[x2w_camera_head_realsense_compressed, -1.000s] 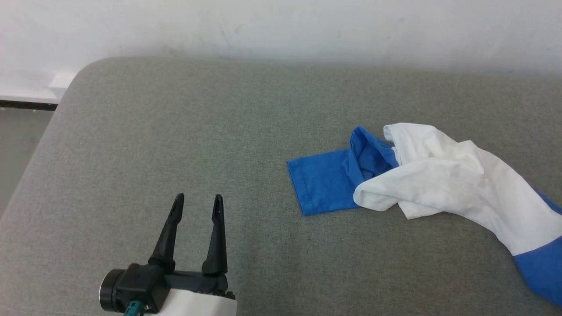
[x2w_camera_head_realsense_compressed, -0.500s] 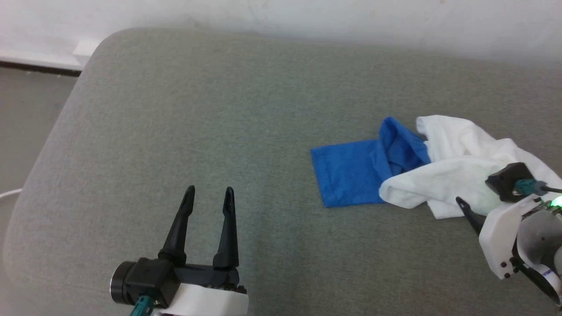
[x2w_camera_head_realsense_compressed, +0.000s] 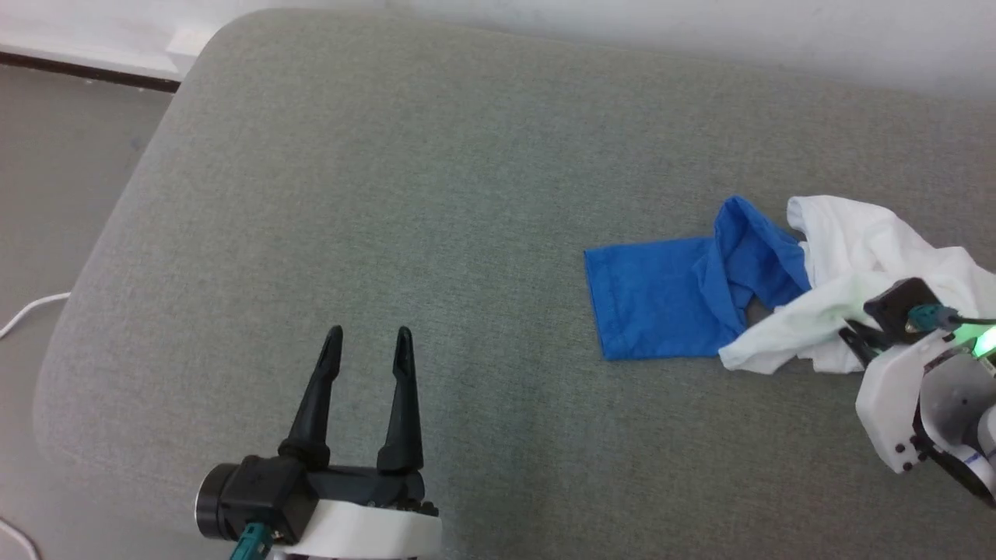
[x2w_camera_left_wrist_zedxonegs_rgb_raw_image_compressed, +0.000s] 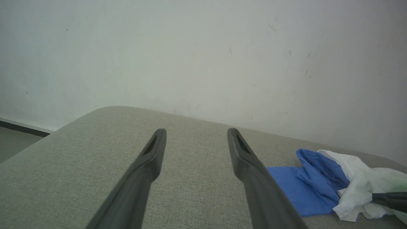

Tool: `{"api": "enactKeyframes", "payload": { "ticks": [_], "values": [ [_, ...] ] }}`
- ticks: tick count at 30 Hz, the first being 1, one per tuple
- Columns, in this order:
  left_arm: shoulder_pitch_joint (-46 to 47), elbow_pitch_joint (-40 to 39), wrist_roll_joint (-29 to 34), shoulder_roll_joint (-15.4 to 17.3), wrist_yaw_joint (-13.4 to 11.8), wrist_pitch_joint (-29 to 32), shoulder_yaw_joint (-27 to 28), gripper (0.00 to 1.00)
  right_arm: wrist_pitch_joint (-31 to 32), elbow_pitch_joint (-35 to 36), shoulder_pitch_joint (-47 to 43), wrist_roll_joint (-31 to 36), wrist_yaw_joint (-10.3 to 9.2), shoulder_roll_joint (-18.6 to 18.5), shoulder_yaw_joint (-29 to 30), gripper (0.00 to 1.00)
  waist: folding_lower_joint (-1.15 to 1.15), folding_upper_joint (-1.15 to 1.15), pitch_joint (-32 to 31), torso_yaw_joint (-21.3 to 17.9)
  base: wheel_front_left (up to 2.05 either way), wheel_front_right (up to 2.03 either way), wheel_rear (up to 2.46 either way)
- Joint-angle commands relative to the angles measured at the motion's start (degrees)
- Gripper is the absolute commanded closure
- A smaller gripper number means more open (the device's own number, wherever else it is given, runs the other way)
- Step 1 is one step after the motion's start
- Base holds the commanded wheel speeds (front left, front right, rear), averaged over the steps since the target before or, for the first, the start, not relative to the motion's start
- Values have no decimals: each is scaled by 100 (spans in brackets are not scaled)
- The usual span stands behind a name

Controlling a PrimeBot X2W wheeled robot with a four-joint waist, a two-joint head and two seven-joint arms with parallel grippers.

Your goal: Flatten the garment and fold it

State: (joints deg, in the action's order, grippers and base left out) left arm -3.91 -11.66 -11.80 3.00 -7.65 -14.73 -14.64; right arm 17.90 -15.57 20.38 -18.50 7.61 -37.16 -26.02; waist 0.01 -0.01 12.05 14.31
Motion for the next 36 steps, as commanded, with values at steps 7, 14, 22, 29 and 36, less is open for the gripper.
{"api": "enactKeyframes", "payload": {
  "ticks": [7, 14, 22, 29, 36],
  "values": [
    [27, 15, -26, -12, 49, -27, 172, 0, -247, 680, 187, -928, -12, 389, 156, 100, -1, 1, -351, -486, 0, 0, 0],
    [-14, 6, -40, -12, 127, -27, 229, 0, 770, 2296, -553, -2361, -12, 332, -494, 100, -1, 1, -383, -775, 0, 0, 0],
    [67, 24, -82, -12, 102, -27, 67, 0, 1646, 3030, -1734, -3301, -12, -633, -1447, 100, -1, 1, -172, -734, 0, 0, 0],
    [40, 105, -86, -13, 113, -27, 116, 0, 1141, 2602, -1671, -2804, -12, -717, -1546, 0, -1, 1, -283, -687, 0, 0, 0],
    [-84, 135, -95, -13, 195, -27, 202, 0, 216, 2972, -1426, -3120, -12, -137, -656, 0, -1, 1, -557, -772, 0, 0, 0]
  ]
}}
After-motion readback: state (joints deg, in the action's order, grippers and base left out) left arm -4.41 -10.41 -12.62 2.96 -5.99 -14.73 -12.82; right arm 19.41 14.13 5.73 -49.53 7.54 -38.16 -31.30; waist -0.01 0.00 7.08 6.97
